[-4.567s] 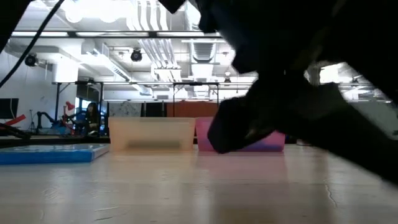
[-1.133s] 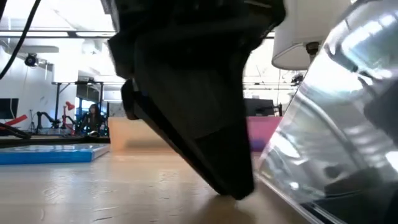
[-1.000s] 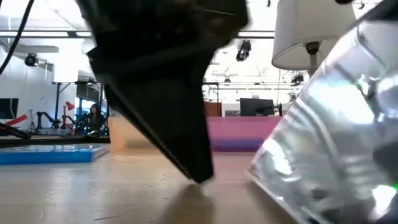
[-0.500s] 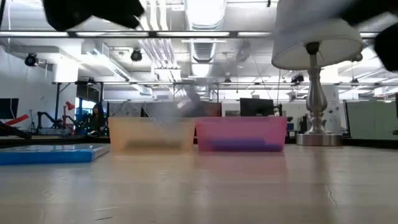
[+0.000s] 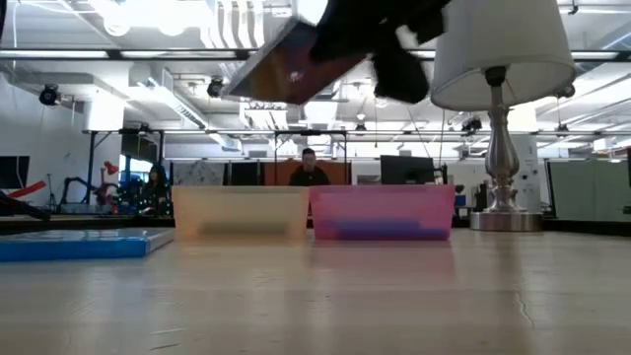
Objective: Pick & place jewel cases by type
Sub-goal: Put the black CD case into the orange bin
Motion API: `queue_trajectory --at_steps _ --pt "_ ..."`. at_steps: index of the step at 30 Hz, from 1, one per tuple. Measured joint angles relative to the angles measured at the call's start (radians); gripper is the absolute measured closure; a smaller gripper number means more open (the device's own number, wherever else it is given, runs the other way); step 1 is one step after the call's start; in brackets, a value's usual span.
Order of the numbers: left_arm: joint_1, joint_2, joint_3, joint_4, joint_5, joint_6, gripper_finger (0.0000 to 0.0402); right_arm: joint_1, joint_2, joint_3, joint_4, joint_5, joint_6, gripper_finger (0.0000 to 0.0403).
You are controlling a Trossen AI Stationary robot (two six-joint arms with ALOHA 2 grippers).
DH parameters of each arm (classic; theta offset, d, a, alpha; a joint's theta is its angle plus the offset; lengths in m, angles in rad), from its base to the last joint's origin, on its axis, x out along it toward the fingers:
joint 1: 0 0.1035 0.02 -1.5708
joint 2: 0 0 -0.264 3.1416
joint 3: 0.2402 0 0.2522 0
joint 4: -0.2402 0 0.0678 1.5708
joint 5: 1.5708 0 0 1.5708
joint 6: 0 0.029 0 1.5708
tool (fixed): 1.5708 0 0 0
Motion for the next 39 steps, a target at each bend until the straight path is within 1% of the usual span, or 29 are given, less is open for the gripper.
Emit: queue_trajectory --at_steps 3,6,8,10,12,14,16,19,22,23,25,27,30,35,39 --pt "0.000 -0.086 0.005 0.000 -0.011 0.170 0.0328 -0.087 0.072 0.096 -0.044 0.044 0.026 0.0382" --pt "0.000 -0.157 0.018 0.002 -0.014 0.317 0.0328 -0.165 0.171 0.227 -0.153 0.042 0.124 0.0376" --pt "-0.001 -0.196 0.029 0.001 -0.008 0.399 0.0328 -0.201 0.239 0.327 -0.275 0.017 0.156 0.0372" --pt "-0.001 -0.234 0.041 0.001 0.000 0.466 0.0328 -0.231 0.310 0.444 -0.389 -0.030 0.229 0.0371" --pt "-0.001 -0.269 0.055 0.001 0.007 0.502 0.0328 -0.248 0.378 0.551 -0.454 -0.061 0.257 0.0372" --pt "-0.002 -0.303 0.068 0.000 0.031 0.534 0.0328 -0.260 0.442 0.656 -0.480 -0.067 0.259 0.0372" --pt "-0.002 -0.331 0.084 0.000 0.064 0.572 0.0328 -0.275 0.490 0.757 -0.558 -0.086 0.259 0.0371" --pt "-0.002 -0.361 0.105 0.000 0.125 0.624 0.0328 -0.307 0.530 0.891 -0.727 -0.131 0.257 0.0371" --pt "-0.002 -0.390 0.120 0.001 0.176 0.636 0.0328 -0.336 0.553 1.006 -0.880 -0.154 0.256 0.0370" --pt "-0.002 -0.400 0.122 0.000 0.186 0.637 0.0328 -0.345 0.556 1.036 -0.907 -0.170 0.251 0.0370" --pt "-0.002 -0.421 0.125 0.002 0.188 0.642 0.0328 -0.362 0.558 1.070 -0.929 -0.211 0.240 0.0370" --pt "-0.001 -0.440 0.125 0.004 0.188 0.662 0.0328 -0.379 0.557 1.073 -0.965 -0.252 0.235 0.0370" --pt "-0.001 -0.459 0.116 -0.006 0.193 0.685 0.0328 -0.391 0.560 1.059 -0.993 -0.273 0.240 0.0369" --pt "-0.001 -0.487 0.118 -0.002 0.191 0.689 0.0328 -0.395 0.560 1.051 -0.973 -0.291 0.243 0.0369" --pt "-0.001 -0.495 0.116 -0.014 0.200 0.696 0.0328 -0.422 0.560 1.045 -0.960 -0.352 0.230 0.0366"
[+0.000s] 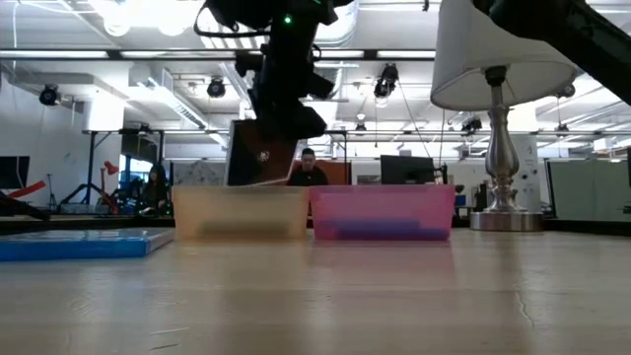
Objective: Pick & place jewel cases by type
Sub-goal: Put the black CD case into the orange bin, then put the blue CD case into the pink bin
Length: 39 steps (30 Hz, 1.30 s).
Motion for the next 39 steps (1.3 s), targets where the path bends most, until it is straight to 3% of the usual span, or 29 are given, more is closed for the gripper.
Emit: queue_trajectory --at_steps 6,15,21,28,31,39 --pt "0.000 -0.004 0.000 -0.006 0.005 0.045 0.0328 -0.002 0.000 -0.046 0.038 -0.058 -0.010 0.0332" --pt "0.000 -0.005 -0.001 -0.014 0.024 0.065 0.0328 -0.003 0.000 -0.082 0.124 -0.068 -0.038 0.0223" --pt "0.000 -0.006 -0.001 -0.036 0.033 0.065 0.0328 0.005 0.000 -0.082 0.124 -0.244 -0.043 0.0172" --pt "0.000 -0.007 -0.001 -0.037 0.033 0.065 0.0328 -0.007 -0.007 -0.082 0.101 -0.346 -0.101 0.0145" --pt "0.000 -0.007 -0.001 -0.037 0.033 0.065 0.0328 -0.050 -0.003 -0.082 0.108 -0.455 -0.178 0.0145" --pt "0.000 -0.007 -0.002 -0.045 0.033 0.063 0.0328 -0.065 -0.006 -0.082 0.205 -0.604 -0.385 0.0144"
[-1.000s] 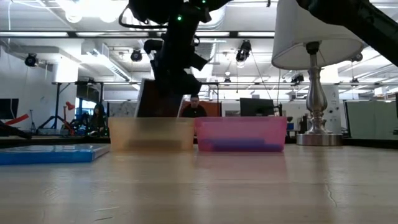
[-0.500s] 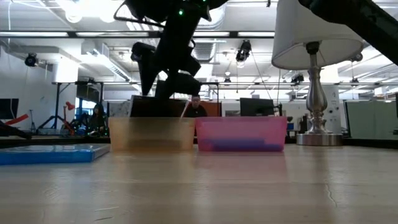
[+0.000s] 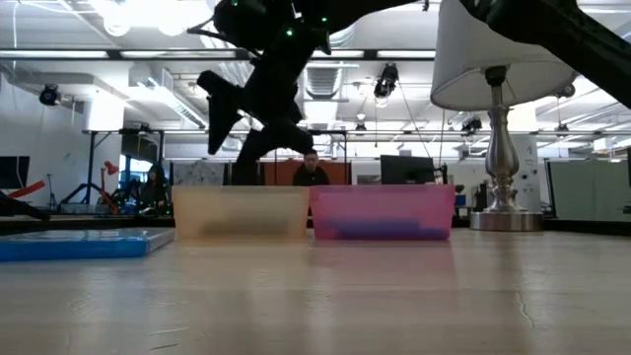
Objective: Pick & place jewel cases by type
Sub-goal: Put the blue CD case into the pink bin
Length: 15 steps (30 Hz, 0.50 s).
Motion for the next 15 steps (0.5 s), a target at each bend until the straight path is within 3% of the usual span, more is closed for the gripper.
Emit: queue_trajectory --at_steps 5,8,12,15 --pt "0.000 0.000 0.000 -0.027 -0.002 -0.046 0.0328 0.060 -0.025 0.000 0.002 -0.109 -0.214 0.0144" --pt "0.000 0.002 0.000 -0.129 -0.003 -0.122 0.0328 0.112 -0.060 0.000 0.004 -0.167 -0.366 0.0144" --pt "0.000 0.028 -0.006 -0.334 0.004 -0.369 0.0328 0.149 -0.067 0.001 -0.010 -0.344 -0.530 0.0144" --pt "0.000 0.065 -0.018 -0.488 0.033 -0.631 0.0328 0.183 -0.049 -0.007 -0.053 -0.388 -0.601 0.0144"
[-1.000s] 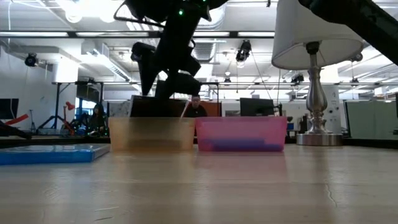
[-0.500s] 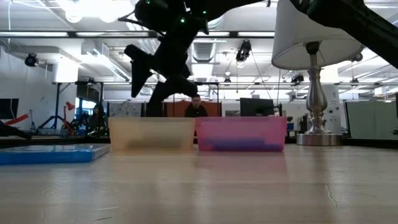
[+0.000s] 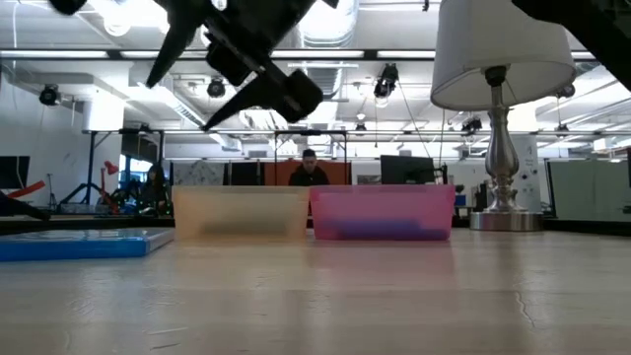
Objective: Pick & place jewel cases by type
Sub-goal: Put the blue CD case into the pink bin
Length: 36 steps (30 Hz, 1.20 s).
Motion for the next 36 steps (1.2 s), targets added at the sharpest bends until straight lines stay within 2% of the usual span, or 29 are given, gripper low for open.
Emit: queue_trajectory --at_steps 3,8,12,16,20,22,25,27,29,32,36 --pt "0.000 0.045 -0.030 -0.095 0.073 -0.251 0.0328 0.015 0.015 -0.010 -0.022 -0.015 -0.094 0.0144" --pt "0.000 0.162 -0.143 -0.077 0.212 -0.561 0.0345 0.003 0.020 -0.015 -0.023 -0.063 -0.391 0.0157" --pt "-0.005 0.289 -0.245 0.044 0.334 -0.757 0.0382 0.011 0.020 -0.013 -0.025 -0.098 -0.567 0.0205" --pt "-0.068 0.414 -0.318 0.221 0.408 -0.901 0.0400 -0.028 0.018 -0.013 -0.014 -0.084 -0.612 0.0277" --pt "-0.173 0.525 -0.351 0.346 0.392 -1.117 0.0401 -0.062 0.019 -0.014 0.002 -0.083 -0.598 0.0354" --pt "-0.205 0.582 -0.365 0.283 0.343 -1.246 0.0401 -0.066 0.019 -0.014 0.008 -0.084 -0.608 0.0383" --pt "-0.192 0.592 -0.344 0.151 0.253 -1.397 0.0401 -0.062 0.016 -0.013 -0.005 -0.115 -0.637 0.0390" --pt "-0.151 0.584 -0.337 0.063 0.217 -1.398 0.0401 -0.044 0.013 -0.014 -0.023 -0.137 -0.641 0.0390" --pt "-0.069 0.558 -0.325 0.044 0.226 -1.293 0.0401 -0.014 0.012 -0.020 -0.028 -0.144 -0.641 0.0390" --pt "0.098 0.531 -0.327 0.053 0.321 -1.028 0.0401 0.029 0.014 -0.037 -0.007 -0.175 -0.628 0.0390" --pt "0.335 0.510 -0.360 0.058 0.429 -0.761 0.0401 0.057 0.015 -0.088 0.078 -0.173 -0.505 0.0390"
